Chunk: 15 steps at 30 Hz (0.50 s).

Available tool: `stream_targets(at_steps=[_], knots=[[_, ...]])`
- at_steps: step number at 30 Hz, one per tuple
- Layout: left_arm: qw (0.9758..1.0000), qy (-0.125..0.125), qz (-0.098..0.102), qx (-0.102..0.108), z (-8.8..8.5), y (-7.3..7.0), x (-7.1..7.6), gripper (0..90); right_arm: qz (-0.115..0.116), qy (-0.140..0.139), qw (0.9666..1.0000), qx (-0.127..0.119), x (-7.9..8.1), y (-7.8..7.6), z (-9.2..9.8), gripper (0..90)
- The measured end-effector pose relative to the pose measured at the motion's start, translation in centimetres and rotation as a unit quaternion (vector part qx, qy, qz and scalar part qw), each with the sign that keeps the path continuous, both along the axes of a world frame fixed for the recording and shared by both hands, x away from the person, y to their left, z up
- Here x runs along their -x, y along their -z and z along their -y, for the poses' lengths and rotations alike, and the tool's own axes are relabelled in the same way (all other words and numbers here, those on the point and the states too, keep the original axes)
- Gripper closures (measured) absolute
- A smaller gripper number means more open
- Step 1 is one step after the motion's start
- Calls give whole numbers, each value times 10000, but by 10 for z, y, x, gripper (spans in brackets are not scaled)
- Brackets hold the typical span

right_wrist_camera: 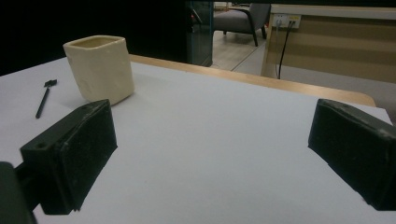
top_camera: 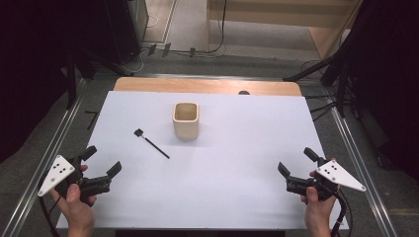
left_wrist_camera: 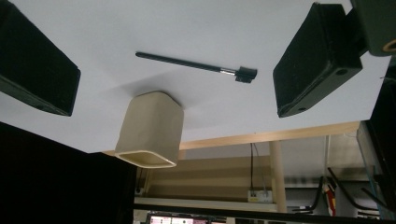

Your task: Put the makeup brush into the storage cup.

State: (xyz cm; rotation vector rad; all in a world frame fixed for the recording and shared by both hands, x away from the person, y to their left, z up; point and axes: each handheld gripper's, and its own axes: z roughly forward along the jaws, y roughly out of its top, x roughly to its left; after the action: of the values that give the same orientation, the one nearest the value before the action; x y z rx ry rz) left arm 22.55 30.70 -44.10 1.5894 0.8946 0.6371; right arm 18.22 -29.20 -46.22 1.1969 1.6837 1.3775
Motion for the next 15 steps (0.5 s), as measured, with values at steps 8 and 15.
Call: stream_targets(at_steps=[8, 15], knots=[[10000, 73, -58, 1, 13, -3, -9, 13, -17, -13, 10000, -16, -1, 1, -1, 24], [9998, 180, -71, -83, 27, -9, -20, 13, -15, -22, 10000, -67, -1, 4, 2, 17]])
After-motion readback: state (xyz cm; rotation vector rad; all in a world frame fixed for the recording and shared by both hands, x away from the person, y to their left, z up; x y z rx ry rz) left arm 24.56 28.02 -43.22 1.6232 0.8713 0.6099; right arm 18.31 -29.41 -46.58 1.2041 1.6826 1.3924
